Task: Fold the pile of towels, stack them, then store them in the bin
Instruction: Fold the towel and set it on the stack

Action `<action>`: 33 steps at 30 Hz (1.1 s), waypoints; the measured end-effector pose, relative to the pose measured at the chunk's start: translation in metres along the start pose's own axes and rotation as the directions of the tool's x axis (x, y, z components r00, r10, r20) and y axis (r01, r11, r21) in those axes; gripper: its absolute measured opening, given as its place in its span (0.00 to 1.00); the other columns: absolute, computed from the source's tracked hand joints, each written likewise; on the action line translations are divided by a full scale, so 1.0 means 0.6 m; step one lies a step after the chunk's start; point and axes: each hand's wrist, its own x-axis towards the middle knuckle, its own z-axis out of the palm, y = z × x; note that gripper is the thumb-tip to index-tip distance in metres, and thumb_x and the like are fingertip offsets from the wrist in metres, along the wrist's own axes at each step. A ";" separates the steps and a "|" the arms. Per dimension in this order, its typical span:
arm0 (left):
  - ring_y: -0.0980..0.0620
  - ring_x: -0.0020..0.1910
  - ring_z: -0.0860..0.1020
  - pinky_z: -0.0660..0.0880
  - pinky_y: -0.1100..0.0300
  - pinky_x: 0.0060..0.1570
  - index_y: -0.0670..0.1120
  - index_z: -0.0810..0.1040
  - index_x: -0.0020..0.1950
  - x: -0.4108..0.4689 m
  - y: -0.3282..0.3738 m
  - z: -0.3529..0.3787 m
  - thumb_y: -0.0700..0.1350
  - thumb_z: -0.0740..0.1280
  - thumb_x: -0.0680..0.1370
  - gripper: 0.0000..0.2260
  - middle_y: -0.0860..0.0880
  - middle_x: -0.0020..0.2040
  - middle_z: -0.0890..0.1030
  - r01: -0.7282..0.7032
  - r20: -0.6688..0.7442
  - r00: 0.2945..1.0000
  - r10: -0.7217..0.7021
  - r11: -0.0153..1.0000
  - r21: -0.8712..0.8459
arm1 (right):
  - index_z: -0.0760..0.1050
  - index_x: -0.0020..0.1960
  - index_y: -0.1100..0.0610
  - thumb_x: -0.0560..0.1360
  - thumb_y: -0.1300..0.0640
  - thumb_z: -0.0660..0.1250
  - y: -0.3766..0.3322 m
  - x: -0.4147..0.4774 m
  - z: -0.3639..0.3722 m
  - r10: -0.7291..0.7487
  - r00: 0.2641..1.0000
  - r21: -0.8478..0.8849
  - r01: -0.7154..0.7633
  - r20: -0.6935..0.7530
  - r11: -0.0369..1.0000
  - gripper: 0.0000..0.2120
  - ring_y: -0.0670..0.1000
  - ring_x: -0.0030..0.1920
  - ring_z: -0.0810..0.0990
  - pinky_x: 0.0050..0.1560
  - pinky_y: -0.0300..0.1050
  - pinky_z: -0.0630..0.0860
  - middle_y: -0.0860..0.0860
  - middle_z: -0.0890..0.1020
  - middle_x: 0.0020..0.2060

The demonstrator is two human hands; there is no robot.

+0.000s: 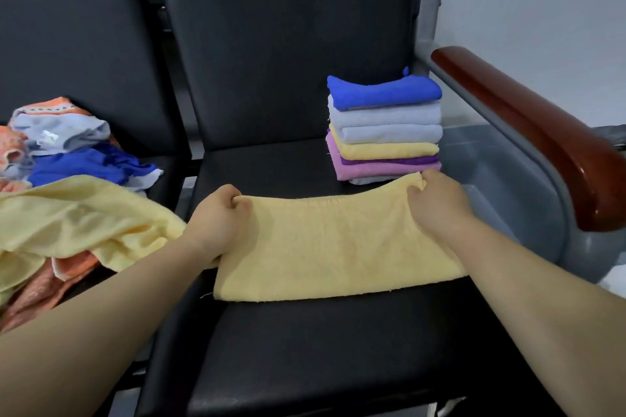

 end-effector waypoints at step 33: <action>0.50 0.55 0.75 0.74 0.53 0.57 0.52 0.73 0.59 -0.115 0.091 0.040 0.52 0.58 0.80 0.10 0.53 0.55 0.75 -0.479 0.397 0.852 0.341 0.814 0.330 | 0.75 0.70 0.51 0.85 0.52 0.58 -0.062 -0.124 0.008 -0.378 0.891 -0.251 0.438 0.252 0.864 0.16 0.52 0.64 0.72 0.63 0.49 0.74 0.49 0.74 0.64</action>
